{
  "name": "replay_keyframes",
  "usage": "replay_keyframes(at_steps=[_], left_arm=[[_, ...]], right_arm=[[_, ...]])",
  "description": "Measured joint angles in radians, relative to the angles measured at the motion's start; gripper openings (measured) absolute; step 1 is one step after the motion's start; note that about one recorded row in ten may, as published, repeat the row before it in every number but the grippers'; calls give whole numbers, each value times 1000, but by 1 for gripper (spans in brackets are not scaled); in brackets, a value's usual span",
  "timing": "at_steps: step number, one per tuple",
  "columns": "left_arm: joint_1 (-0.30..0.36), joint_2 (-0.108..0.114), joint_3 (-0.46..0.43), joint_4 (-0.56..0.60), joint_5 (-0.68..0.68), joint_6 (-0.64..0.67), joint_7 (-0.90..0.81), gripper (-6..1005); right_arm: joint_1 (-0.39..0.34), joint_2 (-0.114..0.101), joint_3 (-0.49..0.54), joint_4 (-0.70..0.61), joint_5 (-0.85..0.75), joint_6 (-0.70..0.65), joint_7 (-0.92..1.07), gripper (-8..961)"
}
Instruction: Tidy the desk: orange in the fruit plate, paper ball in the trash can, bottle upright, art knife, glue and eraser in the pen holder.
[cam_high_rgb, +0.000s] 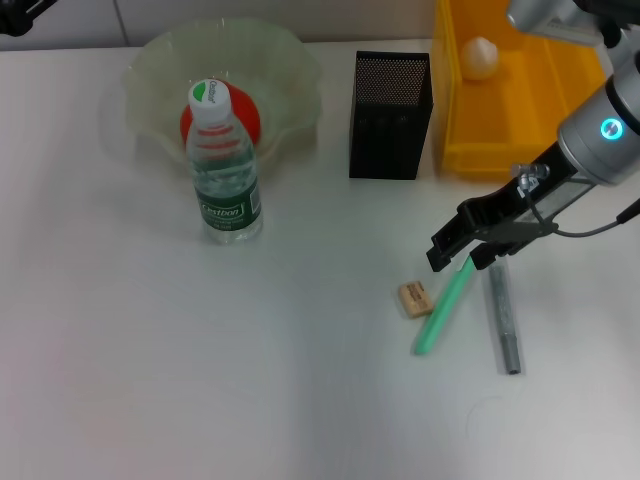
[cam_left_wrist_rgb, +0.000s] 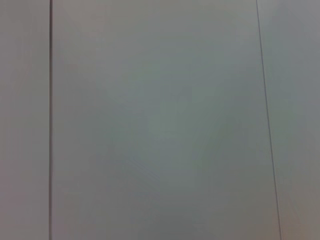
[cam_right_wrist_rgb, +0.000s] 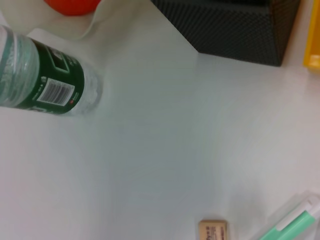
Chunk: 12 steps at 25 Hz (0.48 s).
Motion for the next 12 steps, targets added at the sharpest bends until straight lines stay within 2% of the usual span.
replay_keyframes(at_steps=[5, 12], left_arm=[[-7, 1, 3, 0, 0, -11, 9, 715], [-5, 9, -2, 0, 0, -15, 14, 715]], right_arm=[[7, -2, 58, 80, -10, 7, 1, 610], [10, -3, 111, 119, -65, 15, 1, 609]])
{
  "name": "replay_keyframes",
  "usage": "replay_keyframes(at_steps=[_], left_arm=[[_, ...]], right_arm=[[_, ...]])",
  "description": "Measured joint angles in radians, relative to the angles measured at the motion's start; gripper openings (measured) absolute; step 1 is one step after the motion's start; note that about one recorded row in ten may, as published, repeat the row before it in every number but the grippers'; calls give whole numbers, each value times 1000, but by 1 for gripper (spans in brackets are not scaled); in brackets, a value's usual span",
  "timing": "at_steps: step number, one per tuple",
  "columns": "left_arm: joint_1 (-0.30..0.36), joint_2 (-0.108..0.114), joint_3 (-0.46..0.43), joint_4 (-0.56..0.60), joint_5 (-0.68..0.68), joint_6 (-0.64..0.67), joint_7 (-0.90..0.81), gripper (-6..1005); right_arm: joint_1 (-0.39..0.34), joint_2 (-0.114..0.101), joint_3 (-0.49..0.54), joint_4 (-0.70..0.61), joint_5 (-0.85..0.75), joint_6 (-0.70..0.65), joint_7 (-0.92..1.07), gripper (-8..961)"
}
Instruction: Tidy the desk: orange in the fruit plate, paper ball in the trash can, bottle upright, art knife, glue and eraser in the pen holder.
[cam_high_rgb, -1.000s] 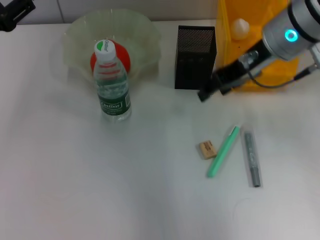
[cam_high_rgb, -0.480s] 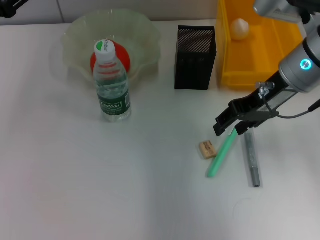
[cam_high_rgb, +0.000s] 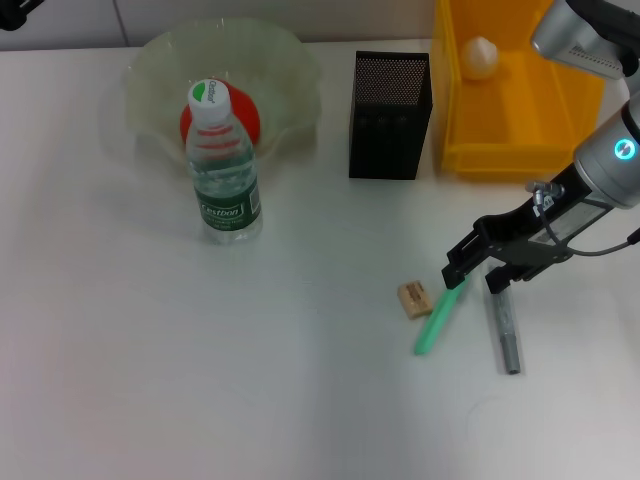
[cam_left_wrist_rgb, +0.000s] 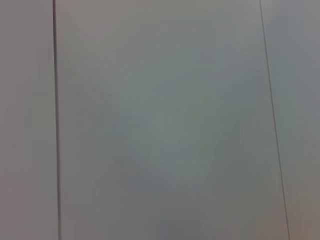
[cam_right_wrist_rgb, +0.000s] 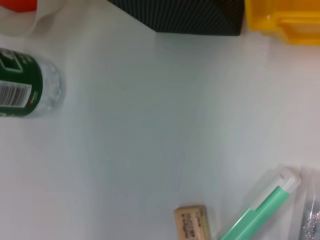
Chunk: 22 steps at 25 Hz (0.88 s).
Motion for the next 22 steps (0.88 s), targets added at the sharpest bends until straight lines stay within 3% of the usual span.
replay_keyframes(at_steps=[22], left_arm=[[8, -3, -3, 0, -8, 0, 8, 715]], right_arm=[[2, -4, -7, 65, -2, 136, -16, 609]])
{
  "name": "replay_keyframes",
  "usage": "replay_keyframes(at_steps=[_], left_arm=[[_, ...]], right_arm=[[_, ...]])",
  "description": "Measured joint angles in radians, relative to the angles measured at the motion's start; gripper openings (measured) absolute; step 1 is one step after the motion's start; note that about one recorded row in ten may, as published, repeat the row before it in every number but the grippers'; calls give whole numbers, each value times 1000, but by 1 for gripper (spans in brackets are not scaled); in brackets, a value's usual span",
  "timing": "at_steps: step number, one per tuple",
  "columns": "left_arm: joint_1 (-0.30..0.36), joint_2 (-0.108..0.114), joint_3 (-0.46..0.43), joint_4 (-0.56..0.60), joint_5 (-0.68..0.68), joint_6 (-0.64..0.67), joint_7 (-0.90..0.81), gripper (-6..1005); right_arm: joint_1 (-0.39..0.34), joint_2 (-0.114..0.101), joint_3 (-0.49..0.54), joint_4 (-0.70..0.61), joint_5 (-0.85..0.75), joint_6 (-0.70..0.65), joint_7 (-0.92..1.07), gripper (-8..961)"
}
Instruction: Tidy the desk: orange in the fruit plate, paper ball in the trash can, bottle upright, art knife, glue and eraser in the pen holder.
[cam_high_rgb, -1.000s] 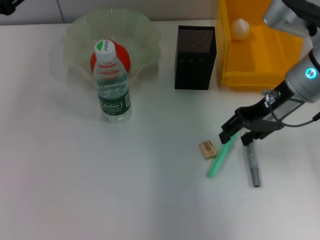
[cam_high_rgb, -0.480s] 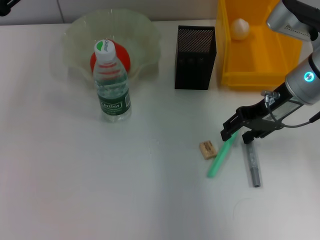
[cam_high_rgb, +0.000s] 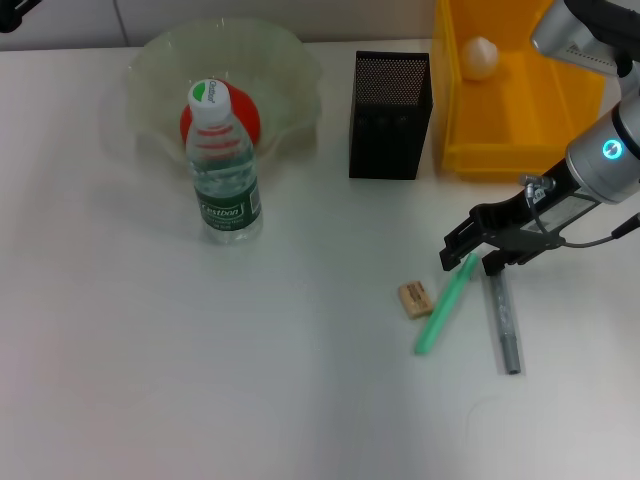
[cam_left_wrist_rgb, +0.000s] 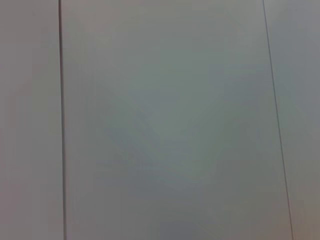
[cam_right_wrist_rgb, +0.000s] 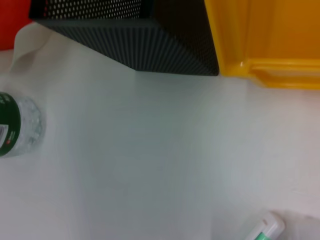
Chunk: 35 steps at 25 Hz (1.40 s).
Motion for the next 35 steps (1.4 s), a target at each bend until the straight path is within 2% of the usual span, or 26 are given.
replay_keyframes(at_steps=[8, 18, 19, 25, 35], left_arm=[[-1, -3, -2, 0, -1, 0, -1, 714], [4, -9, -9, 0, -1, 7, -6, 715], [7, -16, -9, 1, -5, 9, -6, 715], [12, -21, -9, 6, -16, 11, -3, 715], [11, -26, -9, 8, -23, 6, -1, 714]], right_arm=[[1, -6, -2, 27, 0, 35, -13, 609], [37, -9, -3, 72, 0, 55, -39, 610], [40, -12, -3, 84, 0, 55, -39, 610], [58, -22, -3, 126, -11, 70, -40, 610], [150, -16, -3, 169, -115, 91, -32, 610]])
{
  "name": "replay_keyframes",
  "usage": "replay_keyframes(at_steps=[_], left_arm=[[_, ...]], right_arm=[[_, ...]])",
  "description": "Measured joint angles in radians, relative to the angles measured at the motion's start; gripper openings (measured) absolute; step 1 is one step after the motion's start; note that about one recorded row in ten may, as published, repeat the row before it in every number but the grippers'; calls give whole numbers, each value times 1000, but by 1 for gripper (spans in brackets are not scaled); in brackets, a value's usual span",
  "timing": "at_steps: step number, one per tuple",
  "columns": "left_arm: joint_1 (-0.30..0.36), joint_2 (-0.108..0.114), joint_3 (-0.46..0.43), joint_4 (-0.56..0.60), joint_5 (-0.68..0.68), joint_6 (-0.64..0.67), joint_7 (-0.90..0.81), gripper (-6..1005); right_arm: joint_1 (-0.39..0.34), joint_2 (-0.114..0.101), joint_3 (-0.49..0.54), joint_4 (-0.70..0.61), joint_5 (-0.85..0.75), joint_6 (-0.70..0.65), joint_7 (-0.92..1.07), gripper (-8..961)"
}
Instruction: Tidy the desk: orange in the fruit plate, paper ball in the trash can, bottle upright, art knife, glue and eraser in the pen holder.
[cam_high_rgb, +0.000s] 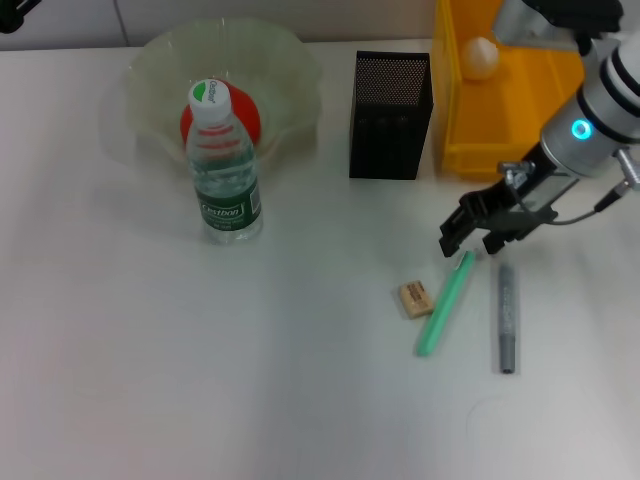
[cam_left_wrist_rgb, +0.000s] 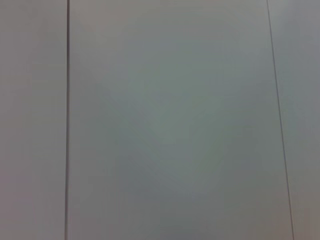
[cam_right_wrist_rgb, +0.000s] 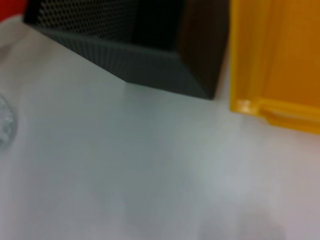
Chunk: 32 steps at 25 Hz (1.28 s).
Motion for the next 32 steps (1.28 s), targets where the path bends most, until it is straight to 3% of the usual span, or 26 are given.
replay_keyframes(at_steps=[12, 24, 32], left_arm=[[0, -9, -2, -2, -14, -3, 11, 714], [-2, -15, -1, -3, -19, 4, 11, 715], [1, -17, -1, -7, -35, 5, 17, 714]], right_arm=[[33, 4, -3, 54, -2, 1, -3, 610], [53, 17, -91, 72, -2, 23, 2, 609], [64, 17, -97, 76, -2, 38, 2, 610]])
